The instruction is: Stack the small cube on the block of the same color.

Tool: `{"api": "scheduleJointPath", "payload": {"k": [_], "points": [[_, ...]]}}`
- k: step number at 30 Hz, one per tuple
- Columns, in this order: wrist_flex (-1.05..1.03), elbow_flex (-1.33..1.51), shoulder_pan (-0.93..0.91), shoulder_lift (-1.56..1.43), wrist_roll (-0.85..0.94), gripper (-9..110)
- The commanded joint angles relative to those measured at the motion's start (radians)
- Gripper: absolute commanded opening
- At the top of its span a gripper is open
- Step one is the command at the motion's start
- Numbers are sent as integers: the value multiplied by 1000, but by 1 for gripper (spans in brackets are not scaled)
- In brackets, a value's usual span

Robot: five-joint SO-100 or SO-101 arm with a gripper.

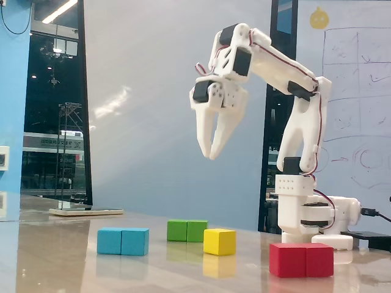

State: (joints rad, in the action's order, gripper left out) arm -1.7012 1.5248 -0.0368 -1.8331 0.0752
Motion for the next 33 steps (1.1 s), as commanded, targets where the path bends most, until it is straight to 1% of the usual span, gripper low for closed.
{"api": "scheduleJointPath", "payload": {"k": [1, 7, 24, 27, 33], "points": [[-17, 49, 11, 12, 3, 1], [48, 219, 3, 2, 3, 1], [48, 229, -15, 3, -8, 0], [52, 229, -100, 8, -9, 0], [63, 239, -344, 8, -3, 0]]}}
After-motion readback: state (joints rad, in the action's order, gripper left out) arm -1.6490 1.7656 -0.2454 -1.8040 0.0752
